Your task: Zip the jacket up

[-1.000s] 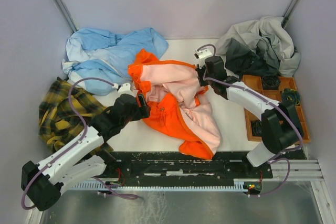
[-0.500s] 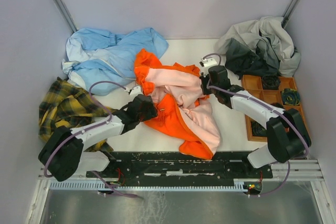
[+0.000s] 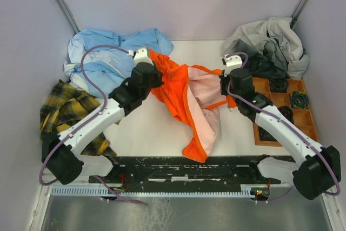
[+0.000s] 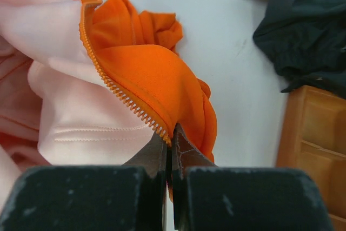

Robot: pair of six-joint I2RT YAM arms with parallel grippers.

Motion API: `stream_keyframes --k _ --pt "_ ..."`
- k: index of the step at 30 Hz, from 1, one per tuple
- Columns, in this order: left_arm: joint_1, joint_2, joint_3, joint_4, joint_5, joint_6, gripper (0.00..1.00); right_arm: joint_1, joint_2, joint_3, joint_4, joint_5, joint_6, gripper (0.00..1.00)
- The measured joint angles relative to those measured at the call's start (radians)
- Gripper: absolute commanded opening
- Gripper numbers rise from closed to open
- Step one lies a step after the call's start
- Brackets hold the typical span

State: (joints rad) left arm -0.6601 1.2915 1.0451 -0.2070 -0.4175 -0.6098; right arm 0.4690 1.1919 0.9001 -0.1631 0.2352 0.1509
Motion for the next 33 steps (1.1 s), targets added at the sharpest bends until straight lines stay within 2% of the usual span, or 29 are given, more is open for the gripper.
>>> stream_keyframes --k 6,13,17,23,28,33 --pt "0.000 0.002 0.360 -0.103 0.027 0.126 0.03 -0.001 -0.130 0.109 -0.117 0.082 -0.063 0.02" --pt "0.000 0.022 0.660 -0.218 0.100 0.227 0.03 -0.001 -0.282 0.286 -0.191 0.139 -0.185 0.04" --pt "0.000 0.026 0.748 -0.286 0.111 0.278 0.03 -0.001 -0.319 0.375 -0.227 0.177 -0.246 0.04" --pt "0.000 0.027 0.806 -0.354 0.045 0.353 0.03 -0.001 -0.340 0.432 -0.258 0.216 -0.295 0.04" --pt "0.000 0.082 0.864 -0.378 -0.019 0.393 0.03 -0.001 -0.325 0.430 -0.275 0.205 -0.290 0.04" --pt "0.003 0.228 0.884 -0.364 -0.092 0.418 0.09 -0.003 -0.280 0.349 -0.268 0.171 -0.251 0.04"
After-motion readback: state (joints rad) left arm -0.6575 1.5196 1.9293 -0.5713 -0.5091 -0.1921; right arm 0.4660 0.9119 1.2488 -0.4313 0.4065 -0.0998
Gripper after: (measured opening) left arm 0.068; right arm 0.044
